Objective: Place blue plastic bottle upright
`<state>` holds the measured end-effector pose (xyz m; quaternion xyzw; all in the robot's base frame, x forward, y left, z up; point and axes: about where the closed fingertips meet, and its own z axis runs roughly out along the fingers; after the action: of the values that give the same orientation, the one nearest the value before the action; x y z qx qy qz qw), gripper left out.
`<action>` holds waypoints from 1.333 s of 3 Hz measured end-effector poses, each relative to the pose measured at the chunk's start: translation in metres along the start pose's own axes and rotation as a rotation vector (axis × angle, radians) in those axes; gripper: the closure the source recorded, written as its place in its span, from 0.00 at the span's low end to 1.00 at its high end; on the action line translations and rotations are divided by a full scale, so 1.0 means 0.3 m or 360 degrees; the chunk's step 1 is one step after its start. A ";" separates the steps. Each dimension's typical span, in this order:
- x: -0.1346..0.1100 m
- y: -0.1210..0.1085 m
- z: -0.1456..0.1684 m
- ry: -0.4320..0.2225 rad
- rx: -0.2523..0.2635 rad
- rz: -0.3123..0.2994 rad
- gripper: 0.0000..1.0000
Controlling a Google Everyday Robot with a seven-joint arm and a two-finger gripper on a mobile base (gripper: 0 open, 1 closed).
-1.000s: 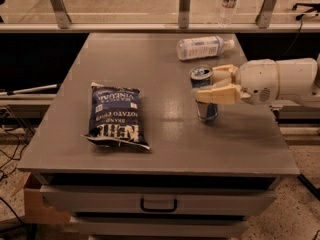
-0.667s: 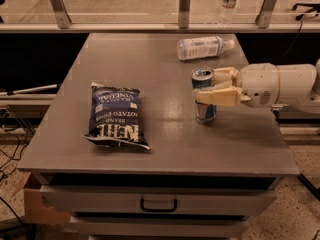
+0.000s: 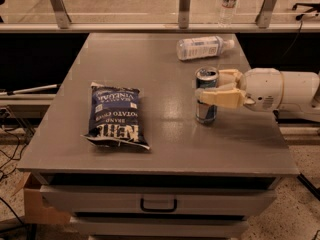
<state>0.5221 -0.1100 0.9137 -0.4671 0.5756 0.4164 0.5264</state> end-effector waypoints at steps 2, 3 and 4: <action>0.002 0.015 -0.006 -0.0035 0.0014 -0.0056 0.84; 0.008 0.019 -0.005 -0.0039 0.0012 -0.0065 0.61; 0.013 0.021 -0.005 -0.0044 0.0008 -0.0070 0.37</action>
Offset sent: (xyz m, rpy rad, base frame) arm -0.0069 -0.0062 -0.0028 0.0139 -0.0598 -0.0178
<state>0.5156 -0.1105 0.9100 -0.4727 0.5589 0.4097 0.5444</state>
